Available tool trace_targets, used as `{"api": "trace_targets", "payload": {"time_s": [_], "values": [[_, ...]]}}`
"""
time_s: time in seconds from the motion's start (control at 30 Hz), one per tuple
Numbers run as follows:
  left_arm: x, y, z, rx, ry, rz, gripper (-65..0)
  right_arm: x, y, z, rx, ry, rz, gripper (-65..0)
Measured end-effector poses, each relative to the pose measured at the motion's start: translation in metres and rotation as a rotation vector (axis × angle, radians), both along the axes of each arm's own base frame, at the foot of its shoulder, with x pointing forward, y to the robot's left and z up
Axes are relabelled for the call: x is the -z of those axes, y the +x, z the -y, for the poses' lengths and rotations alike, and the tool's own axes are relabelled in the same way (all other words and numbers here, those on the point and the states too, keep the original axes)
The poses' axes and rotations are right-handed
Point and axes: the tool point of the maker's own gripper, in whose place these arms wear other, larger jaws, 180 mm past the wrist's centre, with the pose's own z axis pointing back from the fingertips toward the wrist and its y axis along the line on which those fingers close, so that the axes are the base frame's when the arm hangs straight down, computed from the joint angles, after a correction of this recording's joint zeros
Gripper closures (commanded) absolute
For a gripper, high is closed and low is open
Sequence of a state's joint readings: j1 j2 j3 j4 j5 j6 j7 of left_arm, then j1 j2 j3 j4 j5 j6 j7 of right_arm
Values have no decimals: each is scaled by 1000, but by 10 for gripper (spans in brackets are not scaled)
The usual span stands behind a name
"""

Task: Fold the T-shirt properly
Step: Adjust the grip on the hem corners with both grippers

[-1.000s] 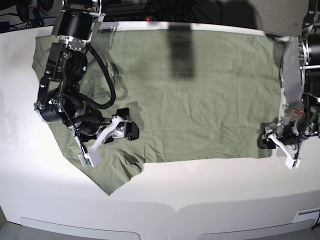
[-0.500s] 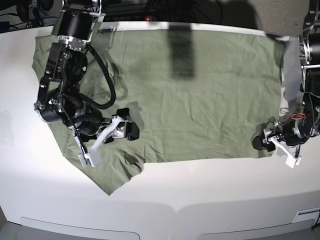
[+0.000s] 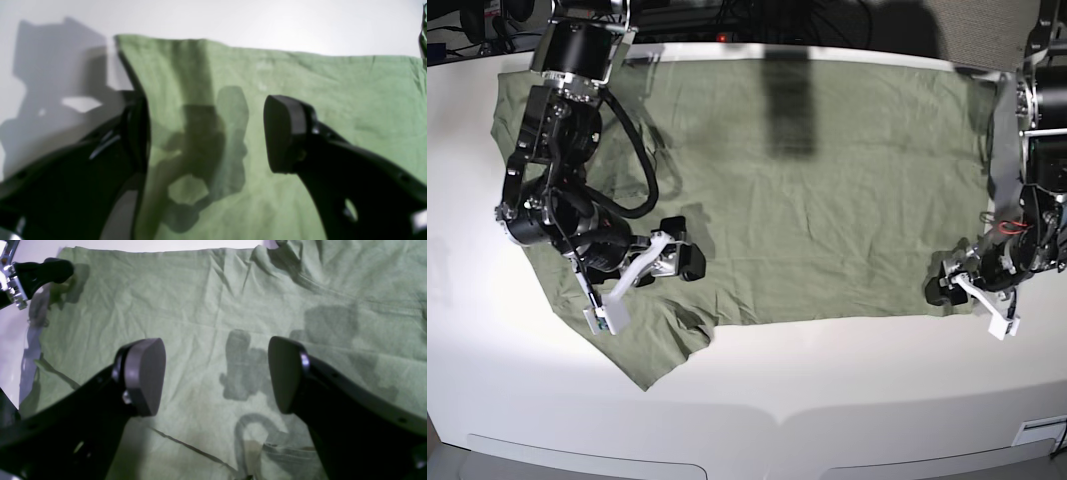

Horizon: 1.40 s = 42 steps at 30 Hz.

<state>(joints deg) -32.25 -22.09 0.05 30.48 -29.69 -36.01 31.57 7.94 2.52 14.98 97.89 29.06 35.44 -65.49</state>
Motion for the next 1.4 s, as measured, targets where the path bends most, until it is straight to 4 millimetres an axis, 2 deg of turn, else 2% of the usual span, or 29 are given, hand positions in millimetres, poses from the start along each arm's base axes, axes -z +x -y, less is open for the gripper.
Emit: {"api": "trace_targets", "payload": {"time_s": [0.2, 0.43, 0.6, 1.3, 1.4], "values": [[-4, 5, 7, 4, -17, 5, -455, 1, -1, 0, -3, -5, -10, -475], [-10, 7, 5, -37, -82, 11, -455, 1, -1, 0, -3, -5, -10, -475], [-10, 5, -2, -45, -75, 8, -455, 2, -1, 0, -3, -5, -10, -475], [-13, 10, -4, -62, -79, 40, -448, 1, -1, 0, -4, -4, -10, -475], [-13, 10, -3, -61, -79, 40, -441, -3, -2, -6, -16, 34, -2, -475]]}}
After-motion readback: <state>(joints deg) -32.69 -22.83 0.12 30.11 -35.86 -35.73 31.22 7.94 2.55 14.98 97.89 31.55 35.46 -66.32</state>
